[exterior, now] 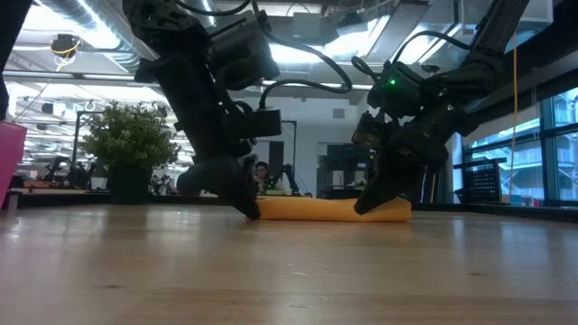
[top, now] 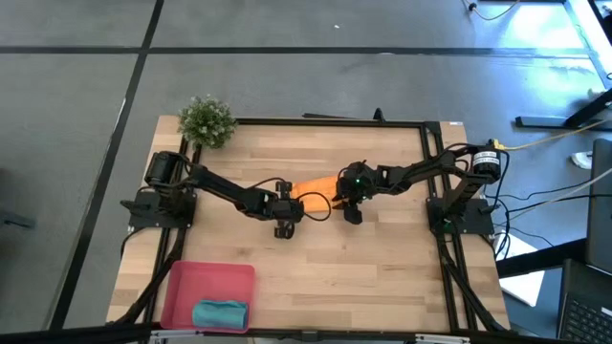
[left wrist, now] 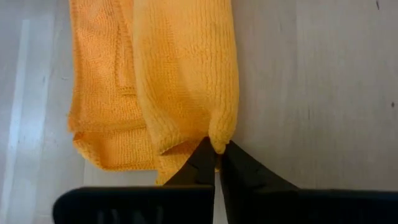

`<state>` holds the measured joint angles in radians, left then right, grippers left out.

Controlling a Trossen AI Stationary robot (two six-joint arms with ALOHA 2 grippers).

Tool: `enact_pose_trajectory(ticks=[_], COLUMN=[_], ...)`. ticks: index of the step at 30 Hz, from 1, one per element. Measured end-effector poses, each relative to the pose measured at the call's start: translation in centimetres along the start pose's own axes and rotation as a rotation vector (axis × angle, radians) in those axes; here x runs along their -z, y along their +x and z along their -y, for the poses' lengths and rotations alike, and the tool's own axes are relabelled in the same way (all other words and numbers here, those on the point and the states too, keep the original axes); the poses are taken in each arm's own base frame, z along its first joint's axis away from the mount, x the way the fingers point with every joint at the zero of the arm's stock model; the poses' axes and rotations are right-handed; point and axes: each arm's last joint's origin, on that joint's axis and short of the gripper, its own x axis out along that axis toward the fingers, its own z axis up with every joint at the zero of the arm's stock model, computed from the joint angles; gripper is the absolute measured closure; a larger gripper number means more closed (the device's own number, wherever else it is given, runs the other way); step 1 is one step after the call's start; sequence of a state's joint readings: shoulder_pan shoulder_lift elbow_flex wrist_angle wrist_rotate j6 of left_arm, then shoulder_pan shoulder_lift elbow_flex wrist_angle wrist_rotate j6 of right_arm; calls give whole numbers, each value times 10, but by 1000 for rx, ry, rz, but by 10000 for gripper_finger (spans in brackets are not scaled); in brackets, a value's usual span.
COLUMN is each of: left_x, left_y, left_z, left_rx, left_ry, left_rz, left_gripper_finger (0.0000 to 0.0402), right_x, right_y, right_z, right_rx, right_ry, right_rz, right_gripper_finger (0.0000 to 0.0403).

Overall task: Roll microfiber towels into tight, uniform cylinder then place into a basket
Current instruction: Roll the orange microfiber towel

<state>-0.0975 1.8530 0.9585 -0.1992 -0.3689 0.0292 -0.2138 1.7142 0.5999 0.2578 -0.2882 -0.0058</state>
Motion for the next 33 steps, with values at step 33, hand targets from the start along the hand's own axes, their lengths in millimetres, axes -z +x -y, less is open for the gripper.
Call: enact_pose_trajectory(ticks=[33], left_x=[4], left_y=[4], left_z=[-7], left_rx=[45], left_ry=[-61], left_rz=[-41], left_gripper_finger=[401], right_x=[-12], right_y=[-35], right_z=[-35], right_rx=[26], right_ry=[-381], right_rz=[-45], right_gripper_finger=[182])
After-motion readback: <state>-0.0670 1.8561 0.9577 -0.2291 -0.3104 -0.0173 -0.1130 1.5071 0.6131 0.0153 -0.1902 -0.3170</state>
